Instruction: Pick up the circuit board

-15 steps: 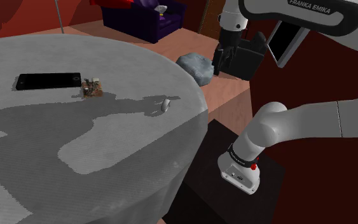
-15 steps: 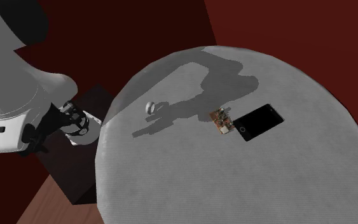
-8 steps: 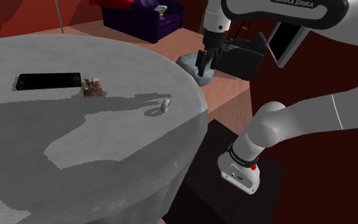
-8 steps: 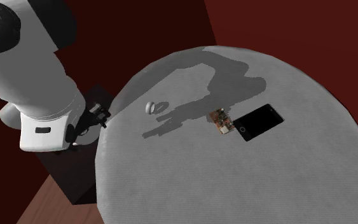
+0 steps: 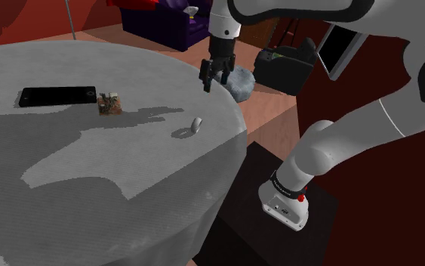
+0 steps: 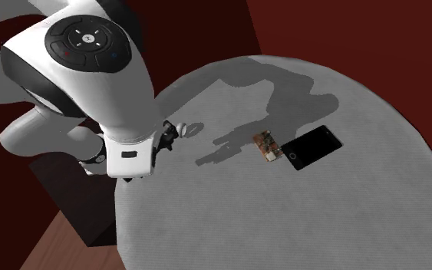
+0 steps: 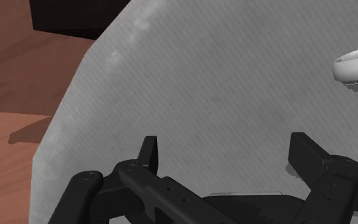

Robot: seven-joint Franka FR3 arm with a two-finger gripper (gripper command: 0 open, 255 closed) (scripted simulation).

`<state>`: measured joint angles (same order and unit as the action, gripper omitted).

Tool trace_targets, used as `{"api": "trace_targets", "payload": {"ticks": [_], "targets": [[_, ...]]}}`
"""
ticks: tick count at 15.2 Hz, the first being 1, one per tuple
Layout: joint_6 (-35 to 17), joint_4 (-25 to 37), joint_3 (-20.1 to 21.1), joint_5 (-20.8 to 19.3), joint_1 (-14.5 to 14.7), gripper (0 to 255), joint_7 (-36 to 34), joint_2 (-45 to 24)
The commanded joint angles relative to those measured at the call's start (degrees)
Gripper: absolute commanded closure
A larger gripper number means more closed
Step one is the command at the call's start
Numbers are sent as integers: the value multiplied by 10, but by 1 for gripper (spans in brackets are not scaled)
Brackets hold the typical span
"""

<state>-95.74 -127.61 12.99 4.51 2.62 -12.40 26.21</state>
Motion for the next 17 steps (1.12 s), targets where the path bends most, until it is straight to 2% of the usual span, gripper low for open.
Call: {"api": "trace_targets", "payload": {"ticks": [1,9,17], "targets": [[-17,25,12,6,3,0,-15,-37],[-68,145,57,10,17,0,-79,-185],[-85,310,88,-21,47,0,-145,-347]]}}
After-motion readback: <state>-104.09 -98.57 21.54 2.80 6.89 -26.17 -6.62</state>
